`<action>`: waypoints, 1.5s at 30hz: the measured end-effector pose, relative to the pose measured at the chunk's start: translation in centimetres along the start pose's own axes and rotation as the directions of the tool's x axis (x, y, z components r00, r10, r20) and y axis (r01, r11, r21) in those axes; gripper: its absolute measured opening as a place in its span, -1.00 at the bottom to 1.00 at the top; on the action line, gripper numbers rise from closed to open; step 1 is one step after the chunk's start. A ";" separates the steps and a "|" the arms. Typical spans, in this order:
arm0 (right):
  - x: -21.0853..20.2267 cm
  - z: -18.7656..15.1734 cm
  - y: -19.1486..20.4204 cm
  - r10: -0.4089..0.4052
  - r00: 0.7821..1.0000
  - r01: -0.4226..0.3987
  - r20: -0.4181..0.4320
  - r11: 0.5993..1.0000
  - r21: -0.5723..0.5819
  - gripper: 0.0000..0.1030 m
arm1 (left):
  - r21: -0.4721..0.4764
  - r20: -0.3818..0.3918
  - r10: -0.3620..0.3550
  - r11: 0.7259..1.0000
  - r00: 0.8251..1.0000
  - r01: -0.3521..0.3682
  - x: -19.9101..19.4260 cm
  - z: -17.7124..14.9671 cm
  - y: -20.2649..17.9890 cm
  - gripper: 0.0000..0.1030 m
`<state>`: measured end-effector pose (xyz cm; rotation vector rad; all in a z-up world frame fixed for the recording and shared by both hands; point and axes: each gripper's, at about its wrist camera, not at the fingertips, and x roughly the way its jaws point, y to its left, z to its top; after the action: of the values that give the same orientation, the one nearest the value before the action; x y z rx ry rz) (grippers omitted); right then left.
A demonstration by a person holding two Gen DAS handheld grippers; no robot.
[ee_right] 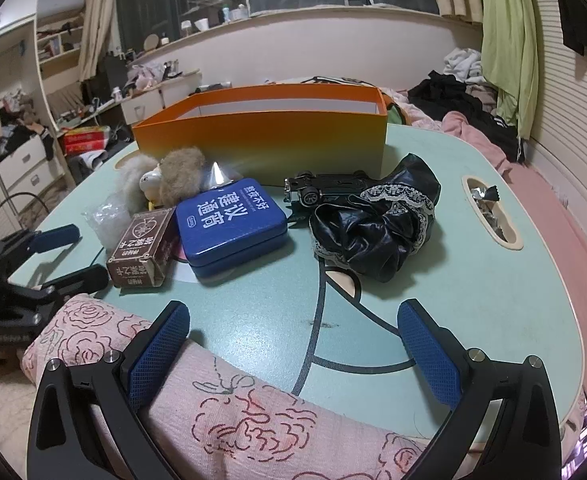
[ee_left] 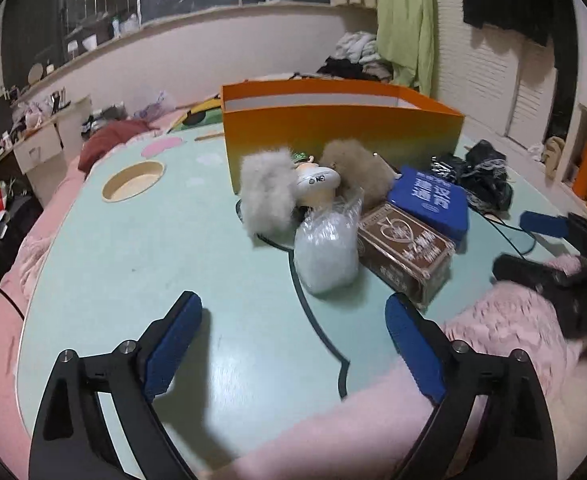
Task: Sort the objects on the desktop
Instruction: 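Grasp the clear plastic bag and set it beside the pompoms, left tool, then reach into the box and grasp the dark red pouch with the right tool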
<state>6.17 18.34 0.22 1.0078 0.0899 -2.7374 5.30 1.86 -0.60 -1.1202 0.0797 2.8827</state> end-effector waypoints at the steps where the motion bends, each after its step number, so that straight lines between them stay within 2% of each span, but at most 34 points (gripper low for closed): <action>1: 0.0 0.0 -0.1 0.000 1.000 0.000 0.000 1.000 0.001 1.00 | -0.007 -0.013 0.003 1.000 1.000 -0.003 0.4 0.3 0.0 0.80; 13: -0.1 -0.1 -0.2 0.004 1.000 -0.004 0.003 1.000 0.003 1.00 | -0.001 0.017 0.012 1.000 1.000 -0.012 0.1 0.5 -0.2 0.82; 17: -0.8 0.3 -0.5 0.012 0.999 -0.012 0.033 1.000 0.011 0.94 | -0.002 0.017 0.011 1.000 1.000 -0.011 0.0 0.8 -0.4 0.82; 20: -3.2 2.5 0.3 0.026 0.992 -0.025 0.126 1.000 -0.014 0.91 | -0.002 0.017 0.010 1.000 1.000 -0.010 0.0 0.9 -0.4 0.82; 22: -4.7 5.9 0.9 0.050 0.982 -0.046 0.184 0.999 -0.025 0.91 | -0.002 0.017 0.011 1.000 1.000 -0.011 0.0 0.9 -0.4 0.82; 24: -4.7 9.6 1.3 0.045 0.979 -0.044 0.198 0.999 -0.010 0.91 | -0.002 0.017 0.010 1.000 1.000 -0.010 0.0 0.9 -0.3 0.82; 26: -3.4 13.0 1.5 0.033 0.984 -0.037 0.174 0.999 0.019 0.91 | -0.002 0.017 0.010 1.000 1.000 -0.009 0.0 0.9 -0.4 0.82; 29: 0.9 17.4 1.9 0.023 0.998 -0.025 0.051 0.998 0.056 0.91 | -0.002 0.017 0.010 1.000 1.000 -0.010 0.0 0.9 -0.4 0.82; 31: 3.9 18.8 2.0 0.018 0.999 -0.016 -0.027 0.997 0.075 0.91 | -0.002 0.017 0.009 1.000 1.000 -0.009 0.0 0.9 -0.4 0.82; 36: 9.0 18.3 3.3 -0.034 0.989 0.038 -0.141 0.999 0.027 0.91 | -0.001 0.022 0.006 1.000 1.000 -0.006 -0.1 1.1 -0.5 0.82; 40: 10.5 16.5 3.7 -0.056 0.984 0.057 -0.170 0.998 0.001 0.91 | 0.000 0.022 0.006 1.000 1.000 -0.006 0.0 1.1 -0.5 0.82; 45: 11.2 15.9 2.8 -0.053 0.981 0.061 -0.184 0.997 0.040 0.91 | -0.001 0.022 0.006 1.000 1.000 -0.006 0.0 1.2 -0.5 0.82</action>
<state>-11.58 11.42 5.14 1.2874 0.0888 -2.7023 4.57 2.44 0.25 -1.0893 0.0816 2.9000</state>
